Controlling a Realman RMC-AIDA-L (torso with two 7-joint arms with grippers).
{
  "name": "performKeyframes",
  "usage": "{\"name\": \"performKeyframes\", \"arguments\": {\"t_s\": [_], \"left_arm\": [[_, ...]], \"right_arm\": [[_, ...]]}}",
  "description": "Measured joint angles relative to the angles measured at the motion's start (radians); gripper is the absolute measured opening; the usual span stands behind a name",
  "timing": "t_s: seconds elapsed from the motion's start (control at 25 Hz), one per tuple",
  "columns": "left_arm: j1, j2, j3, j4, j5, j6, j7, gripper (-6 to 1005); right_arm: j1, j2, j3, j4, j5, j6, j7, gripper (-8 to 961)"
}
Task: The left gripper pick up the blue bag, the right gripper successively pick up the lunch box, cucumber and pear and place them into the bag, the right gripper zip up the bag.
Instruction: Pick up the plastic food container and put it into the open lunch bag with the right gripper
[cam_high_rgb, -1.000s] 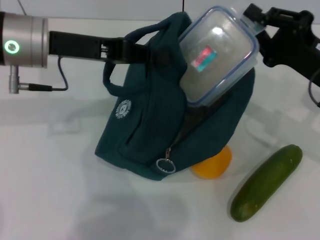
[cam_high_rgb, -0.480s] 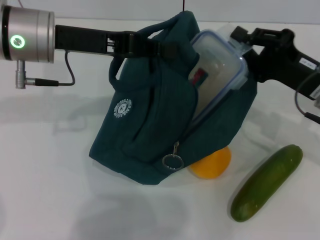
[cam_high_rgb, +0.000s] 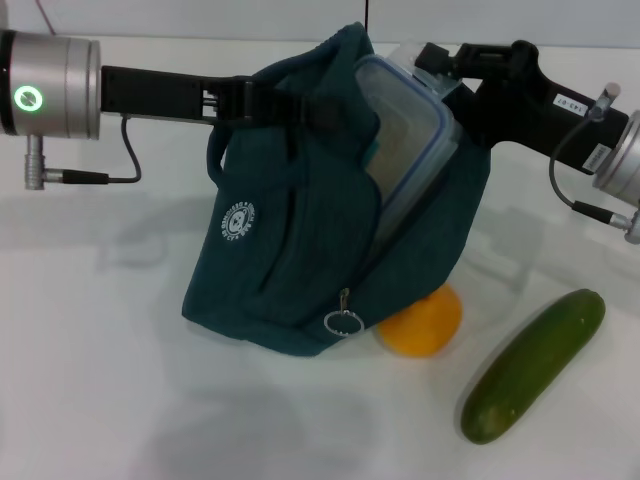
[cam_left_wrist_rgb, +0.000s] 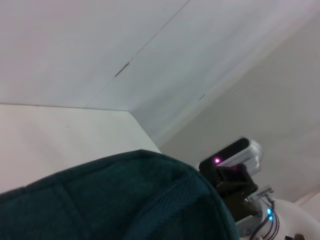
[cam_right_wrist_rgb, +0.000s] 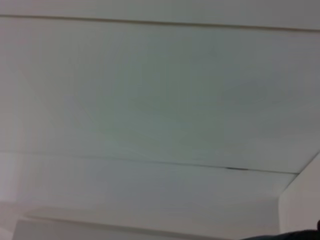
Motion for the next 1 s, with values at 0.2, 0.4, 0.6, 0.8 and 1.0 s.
{"name": "performKeyframes", "arguments": {"t_s": [0.2,0.4,0.6,0.8,1.0], "left_arm": [[0.006,0.01,-0.016,-0.006,0.001,0.0,0.008,70],[0.018,0.025,-0.021,-0.009,0.006,0.0,0.011,70],[0.037,0.036,-0.034,-0.01,0.009,0.0,0.019,71],[0.05,0.037,-0.05,-0.01,0.006,-0.001,0.026,71],[0.058,0.036,-0.052,-0.01,0.006,0.002,0.029,71]], "right_arm": [[0.01,0.0,-0.045,-0.033,-0.004,0.016,-0.005,110],[0.036,0.0,-0.133,-0.043,-0.008,0.076,-0.013,111],[0.052,0.0,-0.161,-0.05,-0.008,0.098,-0.062,111],[0.066,0.0,-0.166,-0.054,-0.007,0.112,-0.094,112],[0.103,0.0,-0.215,-0.066,-0.009,0.12,-0.093,112]]}}
